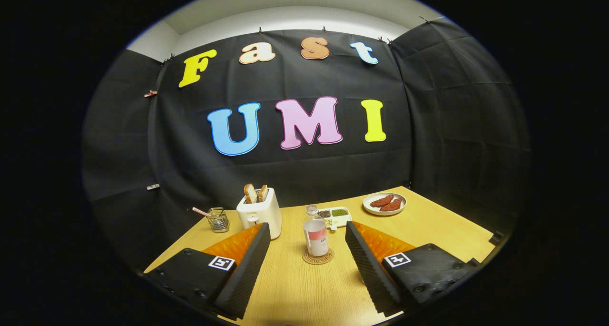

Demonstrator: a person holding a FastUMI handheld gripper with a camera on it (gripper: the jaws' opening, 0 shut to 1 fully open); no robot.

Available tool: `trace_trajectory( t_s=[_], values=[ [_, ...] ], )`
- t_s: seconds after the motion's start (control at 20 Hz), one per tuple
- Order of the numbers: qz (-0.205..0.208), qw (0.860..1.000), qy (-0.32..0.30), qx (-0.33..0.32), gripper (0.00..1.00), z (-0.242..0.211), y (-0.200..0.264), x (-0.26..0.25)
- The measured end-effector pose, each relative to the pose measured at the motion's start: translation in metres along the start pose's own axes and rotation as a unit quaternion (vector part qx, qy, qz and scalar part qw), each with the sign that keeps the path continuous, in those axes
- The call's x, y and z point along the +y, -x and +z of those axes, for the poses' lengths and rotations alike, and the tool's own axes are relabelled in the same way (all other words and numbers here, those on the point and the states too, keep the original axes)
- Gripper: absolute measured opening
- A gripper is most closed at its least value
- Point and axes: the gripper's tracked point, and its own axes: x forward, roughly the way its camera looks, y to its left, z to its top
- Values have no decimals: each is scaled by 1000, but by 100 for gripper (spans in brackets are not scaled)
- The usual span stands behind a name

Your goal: Take the bottle from table, then pour the juice into the cup, finally place the bottle on the coaster

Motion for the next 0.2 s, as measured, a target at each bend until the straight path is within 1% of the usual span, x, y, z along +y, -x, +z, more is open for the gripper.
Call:
trace_trajectory(
  t_s=[0.2],
  values=[
    [3,1000,-1,2,98,-1,1,0]
  ],
)
